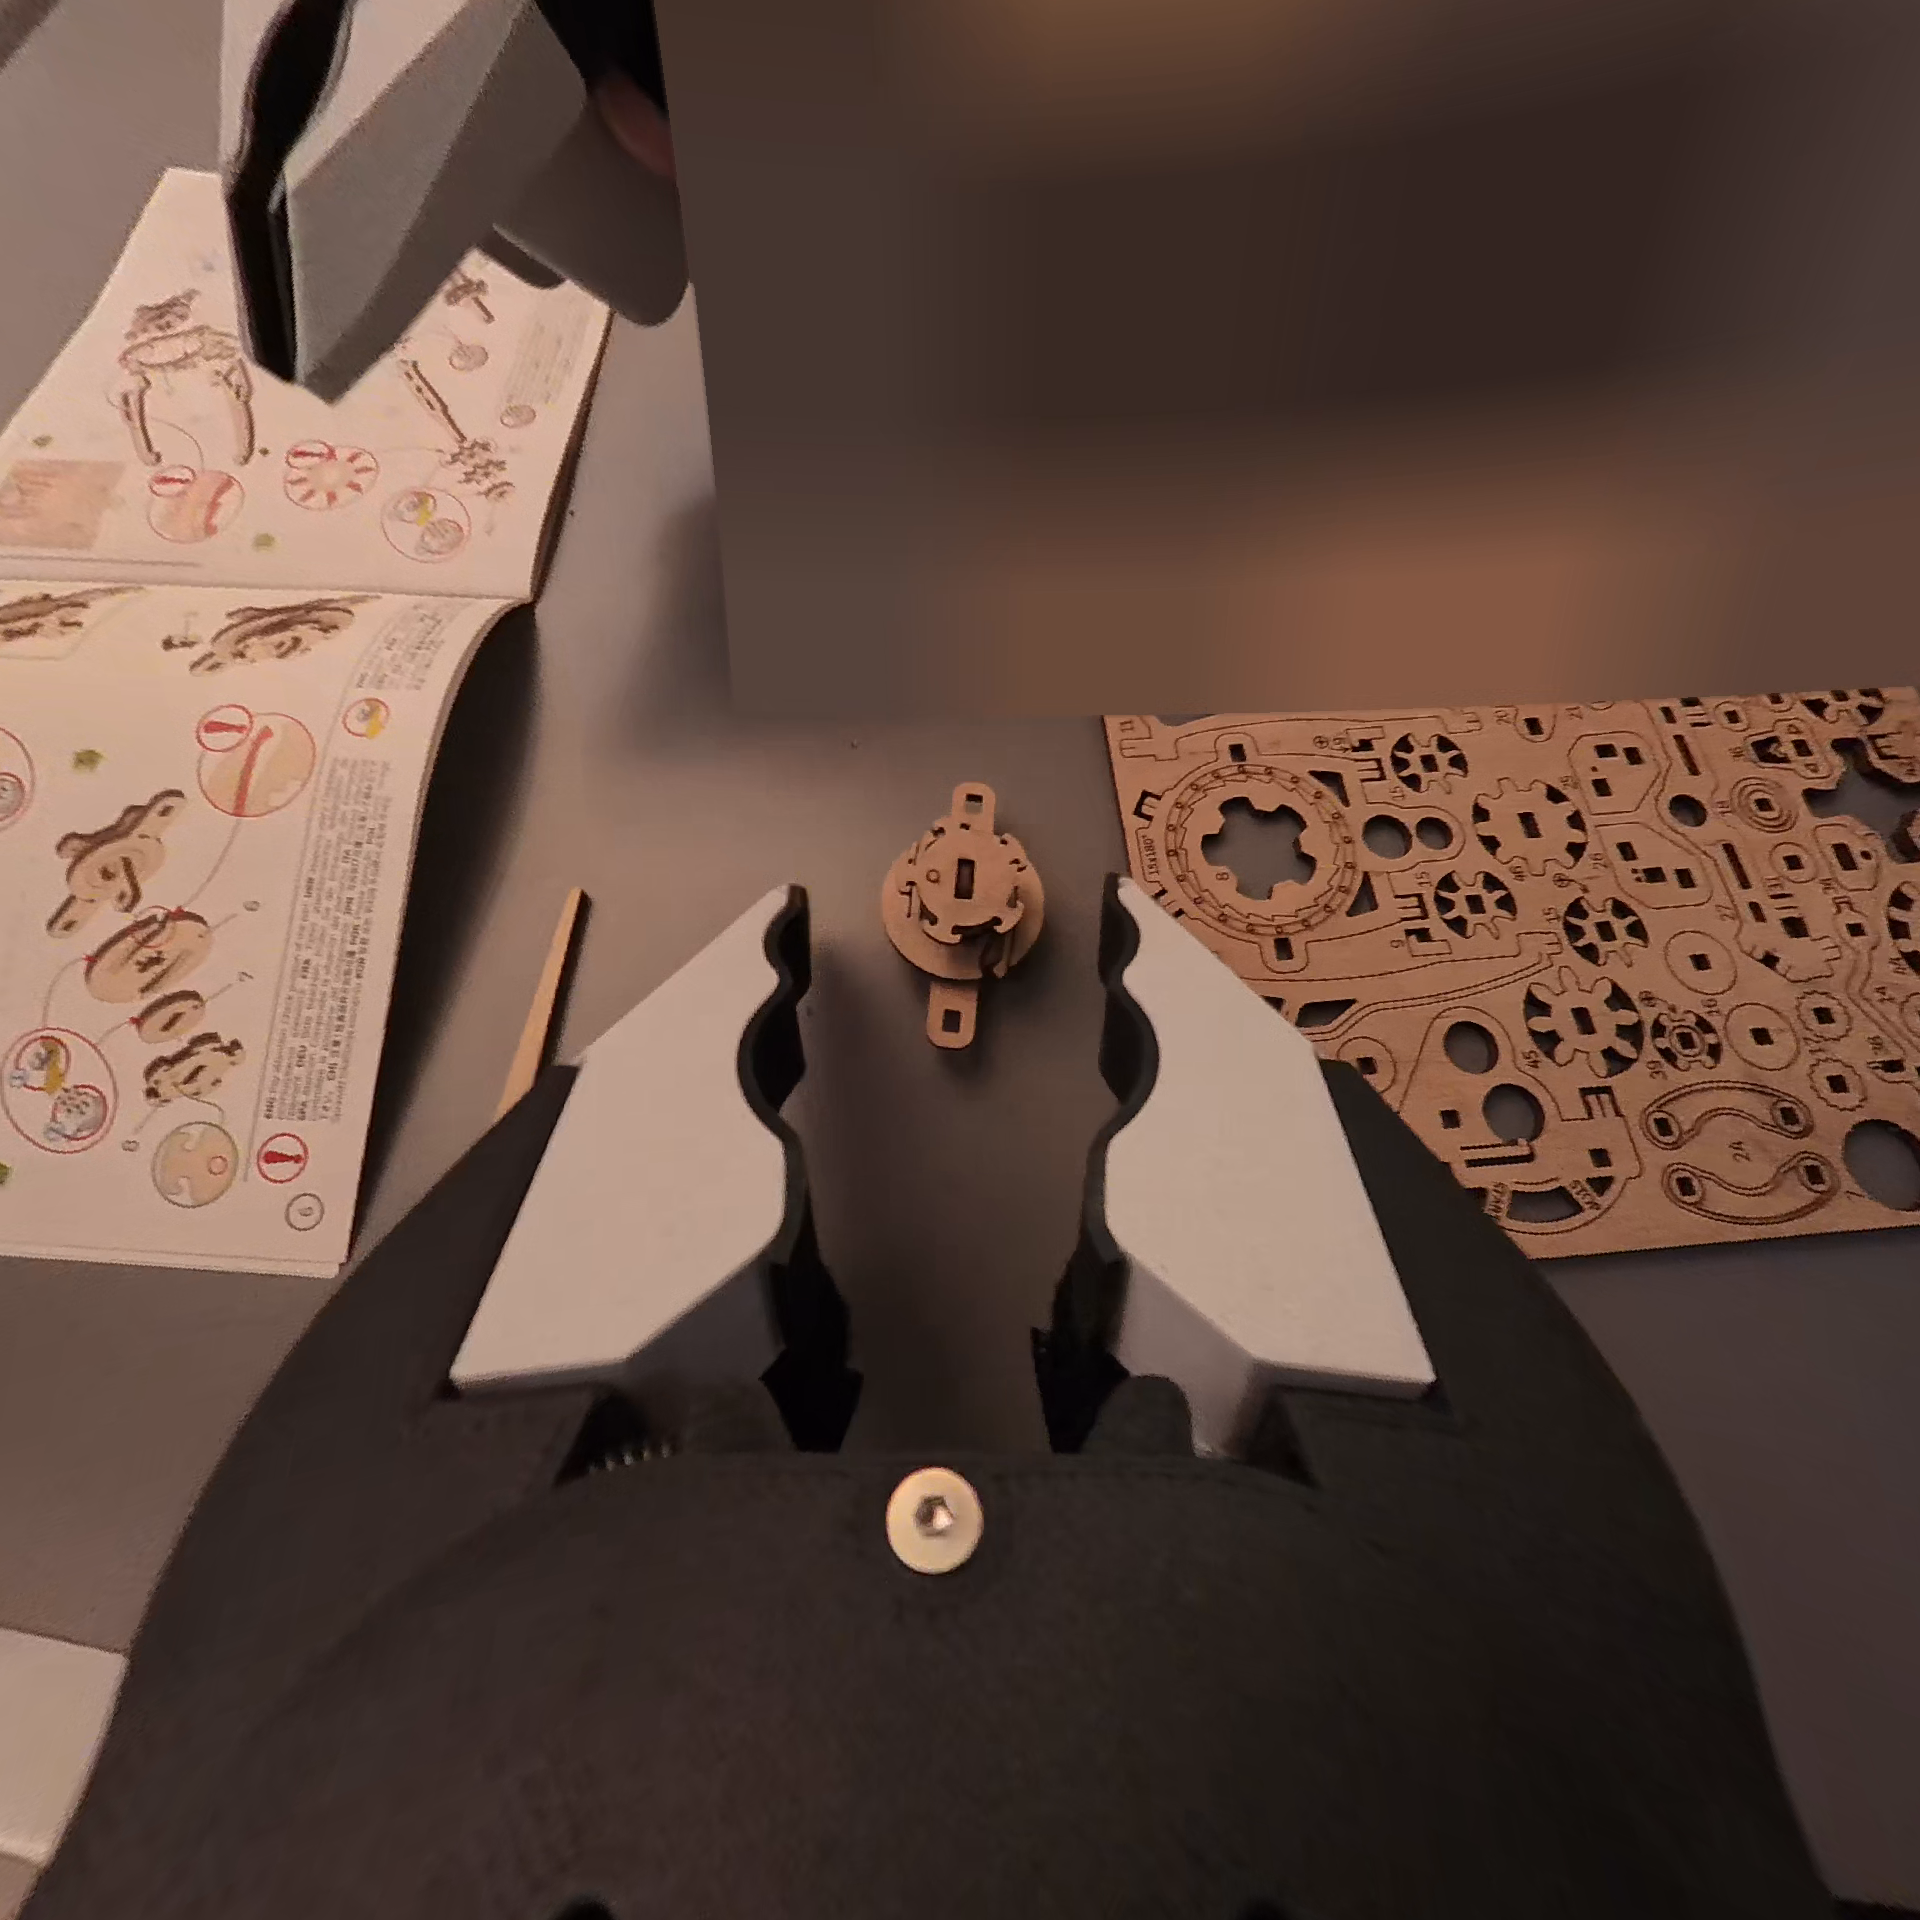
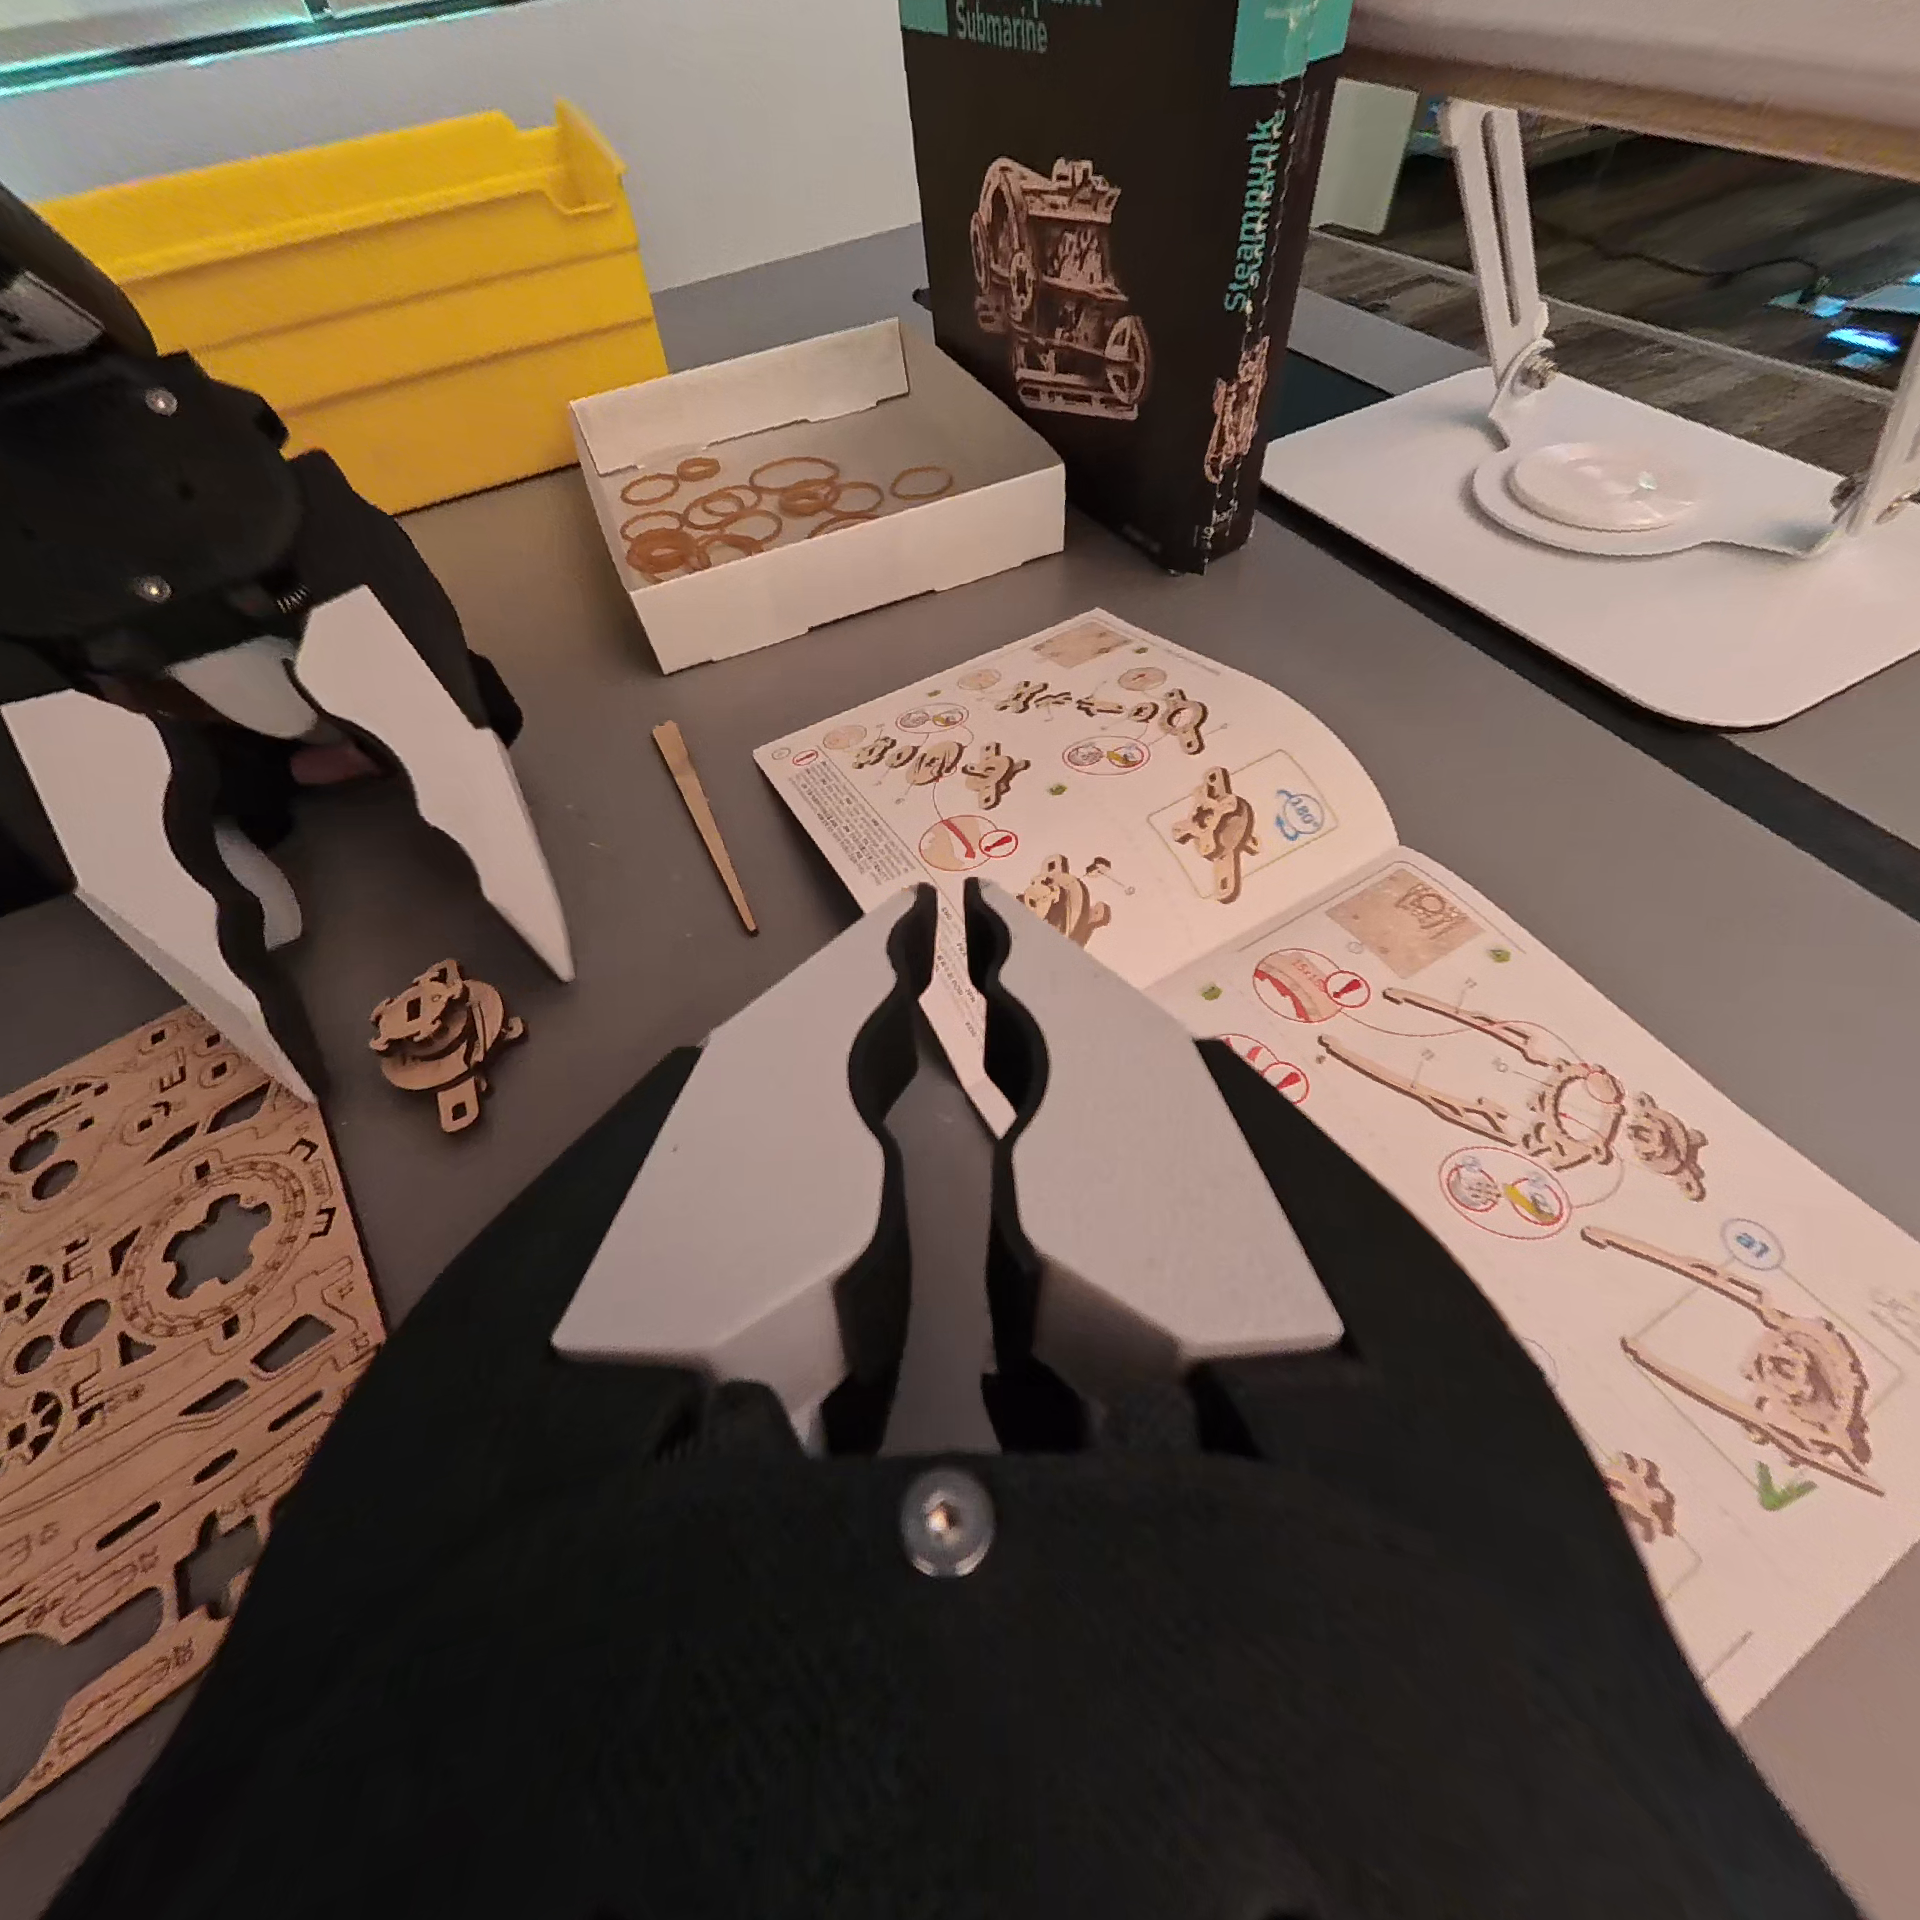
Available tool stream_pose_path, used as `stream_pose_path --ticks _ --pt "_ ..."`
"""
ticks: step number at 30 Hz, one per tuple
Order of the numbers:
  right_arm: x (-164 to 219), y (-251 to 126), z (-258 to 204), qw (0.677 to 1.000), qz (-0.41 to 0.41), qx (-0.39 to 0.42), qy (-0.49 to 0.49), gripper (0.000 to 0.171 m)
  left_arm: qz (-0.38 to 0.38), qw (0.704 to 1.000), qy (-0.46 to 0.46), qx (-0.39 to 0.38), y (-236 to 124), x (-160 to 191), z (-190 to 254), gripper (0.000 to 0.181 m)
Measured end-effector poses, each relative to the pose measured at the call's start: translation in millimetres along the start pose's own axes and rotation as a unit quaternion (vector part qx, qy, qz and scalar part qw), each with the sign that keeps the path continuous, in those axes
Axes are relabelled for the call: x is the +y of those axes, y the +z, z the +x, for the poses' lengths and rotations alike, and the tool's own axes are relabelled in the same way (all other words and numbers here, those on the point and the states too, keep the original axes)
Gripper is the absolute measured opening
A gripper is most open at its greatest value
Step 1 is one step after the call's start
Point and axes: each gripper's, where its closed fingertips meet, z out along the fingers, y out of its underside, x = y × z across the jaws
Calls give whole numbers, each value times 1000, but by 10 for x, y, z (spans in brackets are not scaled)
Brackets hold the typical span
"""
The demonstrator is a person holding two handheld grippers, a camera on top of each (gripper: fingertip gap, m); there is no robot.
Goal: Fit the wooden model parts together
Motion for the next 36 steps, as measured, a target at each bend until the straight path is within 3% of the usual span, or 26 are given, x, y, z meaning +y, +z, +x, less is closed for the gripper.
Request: stream_pose_path --ticks 20,26,29,36 --pt "1 7 23 1000 2 -4 11 5 -23 1000 7 -7 77 55 12 48" --pt "0 10 22 1000 3 -5 14 5 -30 999 9 -18 90 75 -12 31" --pt "-1 11 16 1000 4 -7 16 5 -30 999 9 -25 75 83 -42 31" --pt "-10 5 4 1000 7 -13 21 5 54 995 44 -74 -146 -218 -145 31"
